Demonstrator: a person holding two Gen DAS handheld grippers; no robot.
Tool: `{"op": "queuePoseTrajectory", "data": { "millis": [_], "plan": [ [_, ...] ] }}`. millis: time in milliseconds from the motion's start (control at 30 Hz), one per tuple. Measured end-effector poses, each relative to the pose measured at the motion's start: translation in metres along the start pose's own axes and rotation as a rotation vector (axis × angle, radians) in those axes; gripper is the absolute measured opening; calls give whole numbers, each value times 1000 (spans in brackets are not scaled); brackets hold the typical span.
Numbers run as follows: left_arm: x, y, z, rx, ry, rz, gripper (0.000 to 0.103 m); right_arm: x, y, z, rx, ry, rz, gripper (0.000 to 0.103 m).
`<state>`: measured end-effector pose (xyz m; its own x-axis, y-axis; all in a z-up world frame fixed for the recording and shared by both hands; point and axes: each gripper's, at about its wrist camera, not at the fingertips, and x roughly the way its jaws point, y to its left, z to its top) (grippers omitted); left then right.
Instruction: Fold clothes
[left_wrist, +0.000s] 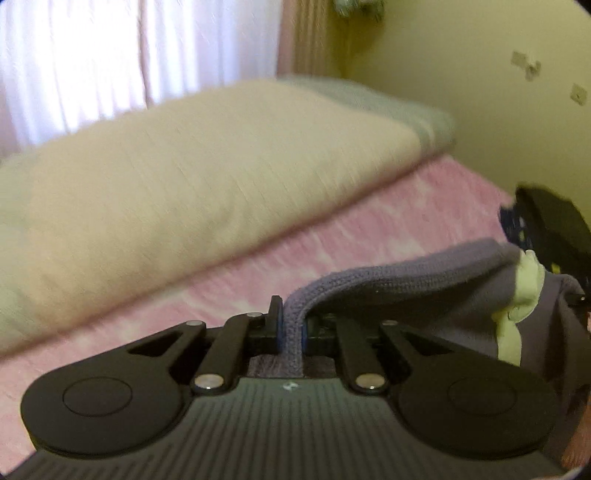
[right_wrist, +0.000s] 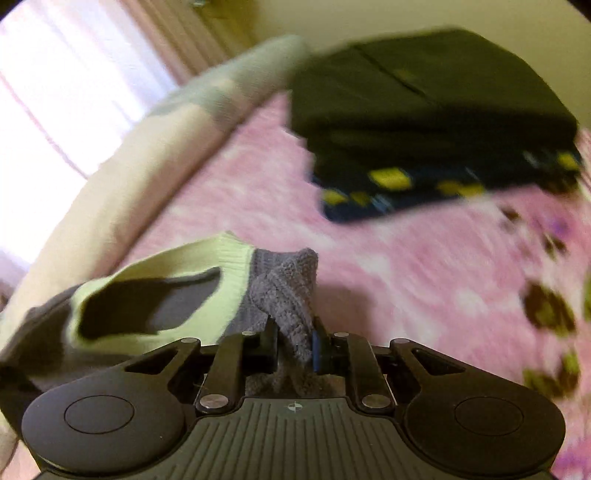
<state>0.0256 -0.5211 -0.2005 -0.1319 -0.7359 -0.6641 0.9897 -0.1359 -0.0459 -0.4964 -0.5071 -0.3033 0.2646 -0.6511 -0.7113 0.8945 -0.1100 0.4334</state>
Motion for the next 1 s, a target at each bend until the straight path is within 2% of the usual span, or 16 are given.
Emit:
{"op": "queuePoseTrajectory", "data": {
  "millis": [100,133,167,200,233,267,333,433,567,667,700,733,767,833,933,1000],
  "plan": [
    [5,16,36,-62,-24,80,12,28,35,32,-61,-15,63,15],
    [14,22,46,-96,-18,118,20,43,46,44,-64,-1,74,21],
    [28,31,53,-128,1,165,30,55,56,54,-59,8,66,33],
    [40,38,55,-144,35,198,35,64,65,62,-46,12,44,60],
    [49,42,52,-158,73,225,36,68,73,67,-31,-2,31,73],
    [47,42,39,-166,92,228,33,65,80,68,-15,-27,43,73],
    [45,42,12,-181,131,234,36,57,91,59,11,-8,91,73],
    [40,42,-30,-206,193,240,37,50,94,17,69,134,135,73],
    [29,46,-100,-323,333,165,37,61,94,-62,151,373,175,73],
    [21,45,-130,-377,386,111,37,71,103,-96,203,373,215,73],
    [20,44,-139,-391,403,94,37,75,106,-100,205,352,220,61],
    [18,42,-148,-402,419,78,37,79,107,-100,210,355,210,21],
    [15,39,-155,-391,426,67,37,84,108,-99,218,370,196,13],
    [7,35,-162,-370,436,58,37,68,104,-90,194,349,207,8],
    [-6,35,-166,-366,429,45,37,33,95,-73,142,296,239,7],
    [-9,33,-167,-374,429,36,37,-10,74,-57,107,228,206,7]
  ]
}}
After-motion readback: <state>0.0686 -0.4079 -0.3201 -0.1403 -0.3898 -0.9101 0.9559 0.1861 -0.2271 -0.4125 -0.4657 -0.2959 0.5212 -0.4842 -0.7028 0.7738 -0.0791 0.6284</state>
